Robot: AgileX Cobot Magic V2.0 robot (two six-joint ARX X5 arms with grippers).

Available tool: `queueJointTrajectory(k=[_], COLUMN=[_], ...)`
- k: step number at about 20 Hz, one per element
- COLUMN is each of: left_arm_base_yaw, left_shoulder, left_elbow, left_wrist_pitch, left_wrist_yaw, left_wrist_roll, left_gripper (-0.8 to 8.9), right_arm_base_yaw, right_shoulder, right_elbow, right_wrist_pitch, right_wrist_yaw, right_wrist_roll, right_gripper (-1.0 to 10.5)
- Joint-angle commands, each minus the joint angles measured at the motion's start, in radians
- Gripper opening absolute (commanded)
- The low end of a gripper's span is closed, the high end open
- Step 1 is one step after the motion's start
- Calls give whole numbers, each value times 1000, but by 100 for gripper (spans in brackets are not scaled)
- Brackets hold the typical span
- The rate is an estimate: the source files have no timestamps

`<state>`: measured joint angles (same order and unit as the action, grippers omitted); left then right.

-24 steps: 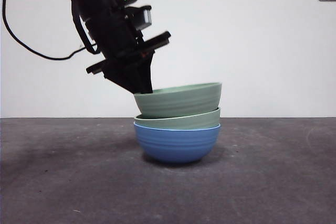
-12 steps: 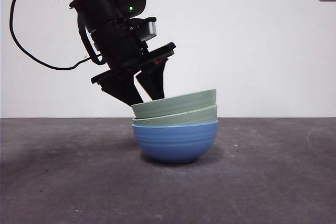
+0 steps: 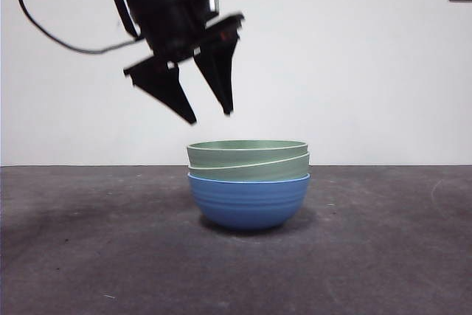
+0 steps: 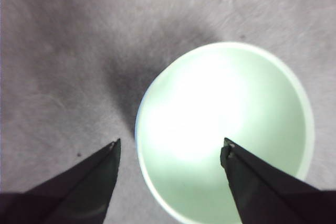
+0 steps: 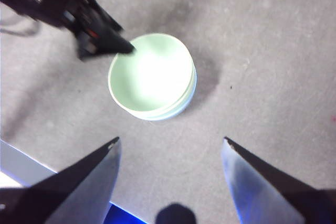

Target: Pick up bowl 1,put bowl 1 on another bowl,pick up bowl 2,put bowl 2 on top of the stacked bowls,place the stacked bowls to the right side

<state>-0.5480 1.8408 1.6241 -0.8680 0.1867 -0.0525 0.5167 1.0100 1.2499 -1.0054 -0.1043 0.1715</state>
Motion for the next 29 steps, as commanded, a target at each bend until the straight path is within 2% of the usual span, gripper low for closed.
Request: queueJointTrajectory(k=[1,6,7,10,14,20,22,23,25,26,29], left_arm_base_yaw=[1,1,1,0,0,0,0,0,0,0,0], left_shoulder=[-53,-213,-250,-357,-475,-567,-574,-574,-574,-574,-575], left_elbow=[56,105,105,105,105,105,105,105,105,105,105], left_wrist_pitch=[-60,-152,-170,-219,-280,-325,-339,-346,-356,-357,-359], left_wrist_yaw=[-4,-4,-4,-4,-5,-4,-4,-4,-4,-4,-3], left_wrist_roll=[36,58,58,81,84,83,83,83,83,83,83], left_gripper=[326,324,324,324,324,324,324,324,324,324,324], right_arm_base_yaw=[2,-1,-3,-36,-60,-64,-63,-63,-63,-63,-64], right_shoulder=[58,247,294,444,622,798,821,824,825,825,825], right_elbow=[-3,-3,-3,-3,-3,-3,-3,-3,-3,-3,-3], right_wrist_pitch=[15,135,157,235,340,378,404,414,420,420,414], right_wrist_yaw=[1,-2,-8,-135,-159,-161,-210,-219,-219,-219,-219], right_wrist_roll=[-4,24,32,74,135,140,151,157,154,153,153], right_gripper=[322,329,374,419,419,414,404,377,186,144,144])
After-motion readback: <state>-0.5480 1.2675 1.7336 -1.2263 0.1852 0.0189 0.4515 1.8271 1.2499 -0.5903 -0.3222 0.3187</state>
